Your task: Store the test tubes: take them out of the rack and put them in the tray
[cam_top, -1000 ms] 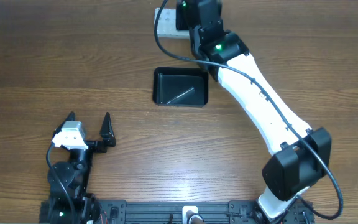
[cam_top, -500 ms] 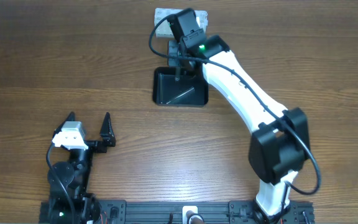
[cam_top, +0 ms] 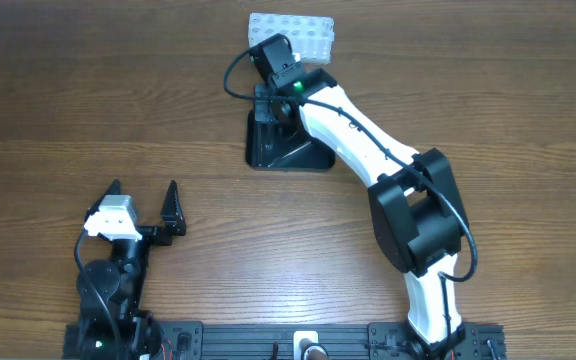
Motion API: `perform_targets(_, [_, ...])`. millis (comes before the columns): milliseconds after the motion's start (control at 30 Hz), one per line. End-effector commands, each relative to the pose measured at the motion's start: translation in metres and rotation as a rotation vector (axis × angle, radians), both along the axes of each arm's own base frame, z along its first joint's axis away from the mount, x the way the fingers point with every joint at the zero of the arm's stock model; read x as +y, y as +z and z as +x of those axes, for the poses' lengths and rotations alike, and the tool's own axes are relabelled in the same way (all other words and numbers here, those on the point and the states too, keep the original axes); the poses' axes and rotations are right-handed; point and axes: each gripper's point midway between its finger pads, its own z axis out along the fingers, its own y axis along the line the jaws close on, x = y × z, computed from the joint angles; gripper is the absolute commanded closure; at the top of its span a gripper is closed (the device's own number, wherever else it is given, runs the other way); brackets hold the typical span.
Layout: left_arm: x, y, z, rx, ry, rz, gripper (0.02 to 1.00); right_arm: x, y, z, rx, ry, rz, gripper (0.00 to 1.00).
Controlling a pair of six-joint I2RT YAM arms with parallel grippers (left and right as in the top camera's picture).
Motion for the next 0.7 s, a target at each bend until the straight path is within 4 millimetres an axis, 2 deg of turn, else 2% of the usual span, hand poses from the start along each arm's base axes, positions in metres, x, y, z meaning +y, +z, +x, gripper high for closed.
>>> perform_targets(33, [-0.001, -0.002, 0.0, 0.003, -0.006, 0.0, 0.018, 0.003, -0.014, -0.008, 0.039, 0.005, -0.011, 0.879])
perform_targets(267, [-0.001, -0.002, 0.0, 0.003, -0.006, 0.0, 0.02, 0.0, -0.025, -0.012, 0.069, 0.005, -0.031, 0.875])
perform_targets(467, [-0.001, -0.002, 0.0, 0.003, -0.006, 0.0, 0.018, -0.002, -0.041, -0.017, 0.106, 0.006, -0.054, 0.776])
perform_targets(533, [-0.001, -0.002, 0.0, 0.003, -0.006, 0.0, 0.02, -0.002, -0.041, -0.017, 0.106, 0.007, -0.054, 0.695])
perform_targets(700, [-0.001, -0.002, 0.0, 0.003, -0.006, 0.0, 0.018, 0.006, -0.029, -0.013, 0.075, 0.017, -0.015, 0.617])
